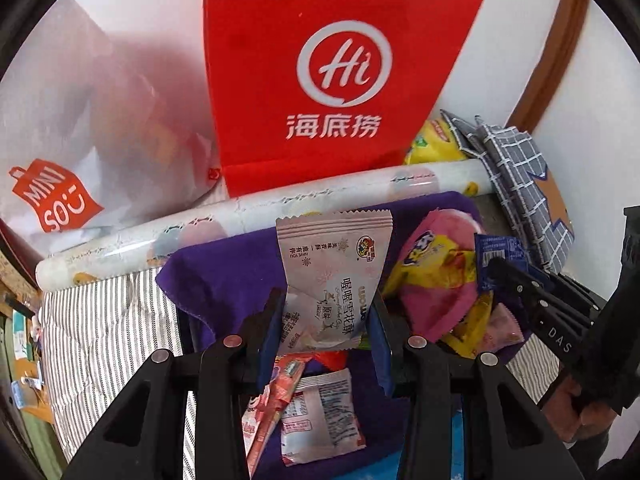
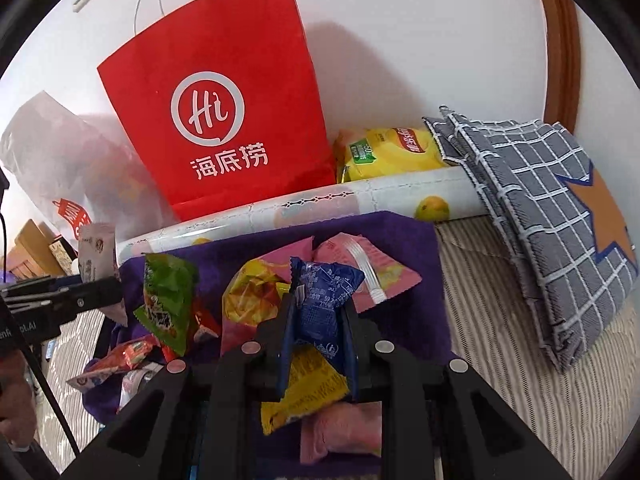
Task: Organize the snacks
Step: 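Open the right tool to drop the blue packet while the left tool releases the white-pink packet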
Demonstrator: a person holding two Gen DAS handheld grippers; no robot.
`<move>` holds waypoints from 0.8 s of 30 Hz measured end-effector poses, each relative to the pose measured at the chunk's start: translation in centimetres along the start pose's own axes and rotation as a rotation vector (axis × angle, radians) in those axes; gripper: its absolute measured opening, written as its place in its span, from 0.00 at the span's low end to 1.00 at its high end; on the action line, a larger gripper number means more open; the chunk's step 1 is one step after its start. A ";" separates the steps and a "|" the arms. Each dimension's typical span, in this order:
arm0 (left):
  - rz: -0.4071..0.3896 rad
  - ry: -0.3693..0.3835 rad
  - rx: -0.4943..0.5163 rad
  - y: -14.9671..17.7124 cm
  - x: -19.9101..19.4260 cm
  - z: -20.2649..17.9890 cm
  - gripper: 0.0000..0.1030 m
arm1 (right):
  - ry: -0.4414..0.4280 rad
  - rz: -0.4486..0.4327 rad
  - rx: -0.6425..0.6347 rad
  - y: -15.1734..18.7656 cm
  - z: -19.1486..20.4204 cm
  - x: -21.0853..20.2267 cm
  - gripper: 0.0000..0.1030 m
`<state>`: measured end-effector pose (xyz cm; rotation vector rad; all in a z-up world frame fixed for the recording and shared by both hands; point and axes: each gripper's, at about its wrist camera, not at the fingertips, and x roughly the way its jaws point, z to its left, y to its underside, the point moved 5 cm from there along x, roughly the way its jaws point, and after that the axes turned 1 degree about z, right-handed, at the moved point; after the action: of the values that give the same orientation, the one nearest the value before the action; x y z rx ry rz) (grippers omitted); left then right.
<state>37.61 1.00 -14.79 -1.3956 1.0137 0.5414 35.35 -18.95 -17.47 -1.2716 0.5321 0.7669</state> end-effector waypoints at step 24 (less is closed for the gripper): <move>0.039 -0.012 0.004 0.3 1.2 -0.1 0.39 | -0.012 -0.011 -0.025 0.3 0.7 -0.1 0.20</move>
<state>37.89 0.62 -15.93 -1.3704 1.0339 0.5754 34.98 -18.30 -17.44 -1.2919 0.5070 0.7736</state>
